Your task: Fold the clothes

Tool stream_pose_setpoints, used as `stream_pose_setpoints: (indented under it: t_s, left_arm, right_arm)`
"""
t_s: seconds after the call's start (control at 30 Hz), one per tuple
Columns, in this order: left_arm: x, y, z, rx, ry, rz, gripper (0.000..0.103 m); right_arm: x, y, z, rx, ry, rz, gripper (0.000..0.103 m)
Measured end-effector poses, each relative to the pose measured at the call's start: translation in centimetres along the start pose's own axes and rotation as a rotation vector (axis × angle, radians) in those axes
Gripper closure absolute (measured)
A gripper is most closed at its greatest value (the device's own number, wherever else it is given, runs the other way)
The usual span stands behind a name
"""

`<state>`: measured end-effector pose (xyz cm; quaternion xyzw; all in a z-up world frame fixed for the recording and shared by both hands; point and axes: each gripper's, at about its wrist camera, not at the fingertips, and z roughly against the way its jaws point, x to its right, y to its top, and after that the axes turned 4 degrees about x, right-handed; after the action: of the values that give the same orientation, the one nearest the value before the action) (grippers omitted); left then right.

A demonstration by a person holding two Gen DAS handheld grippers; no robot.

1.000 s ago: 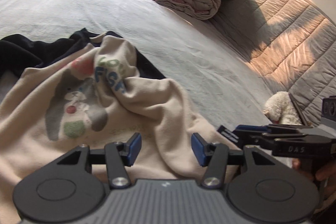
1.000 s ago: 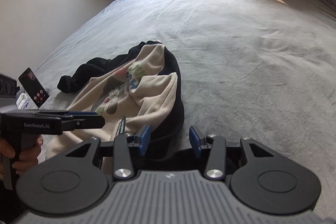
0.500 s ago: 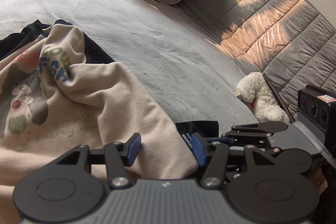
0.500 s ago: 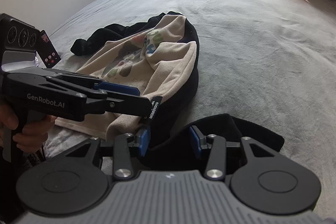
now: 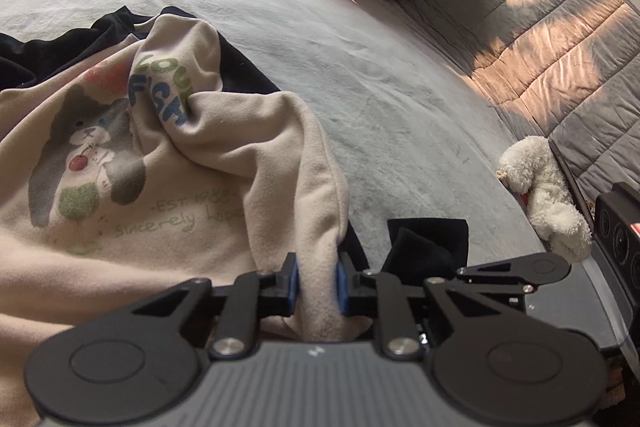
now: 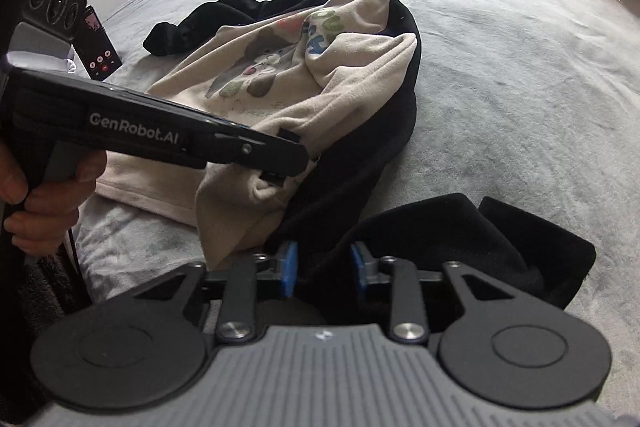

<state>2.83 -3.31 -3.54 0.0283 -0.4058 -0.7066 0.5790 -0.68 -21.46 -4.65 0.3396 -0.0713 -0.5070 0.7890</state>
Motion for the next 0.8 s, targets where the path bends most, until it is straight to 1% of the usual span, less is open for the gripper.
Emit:
stream_pose_setpoints:
  t_s: [0.03, 0.1, 0.2, 0.37, 0.53, 0.63, 0.67, 0.7, 0.77, 0.8]
  left_arm:
    - [-0.1, 0.0, 0.3, 0.009, 0.000, -0.003, 0.086]
    - [-0.1, 0.2, 0.9, 0.025, 0.001, -0.017, 0.086]
    - [-0.3, 0.2, 1.7, 0.043, -0.008, -0.022, 0.086]
    - [-0.4, 0.2, 2.2, 0.054, -0.017, -0.019, 0.086]
    - [-0.3, 0.2, 2.1, 0.041, -0.022, -0.015, 0.086]
    - [-0.3, 0.2, 2.1, 0.036, -0.024, -0.010, 0.086]
    - [-0.4, 0.3, 2.2, 0.036, -0.024, -0.008, 0.086]
    - [-0.5, 0.3, 2.2, 0.035, -0.024, -0.004, 0.086]
    - [-0.7, 0.4, 2.2, 0.035, -0.022, 0.005, 0.086]
    - [-0.9, 0.4, 2.2, 0.034, -0.021, 0.010, 0.086]
  right_arm:
    - [0.1, 0.1, 0.2, 0.005, -0.002, -0.004, 0.088]
    - [0.2, 0.3, 0.9, 0.030, -0.034, -0.004, 0.092]
    - [0.9, 0.9, 2.1, 0.088, -0.093, -0.030, 0.093]
    - [3.5, 2.1, 4.1, 0.187, -0.224, -0.114, 0.093]
    - [6.3, 3.3, 5.7, 0.273, -0.356, -0.191, 0.093]
    - [7.7, 3.8, 5.5, 0.278, -0.374, -0.238, 0.093]
    - [8.0, 3.9, 5.3, 0.275, -0.376, -0.251, 0.091]
    - [8.3, 4.0, 5.1, 0.270, -0.375, -0.260, 0.087]
    - [8.4, 4.2, 4.4, 0.250, -0.357, -0.255, 0.086]
    - [8.1, 4.4, 4.2, 0.243, -0.352, -0.246, 0.083]
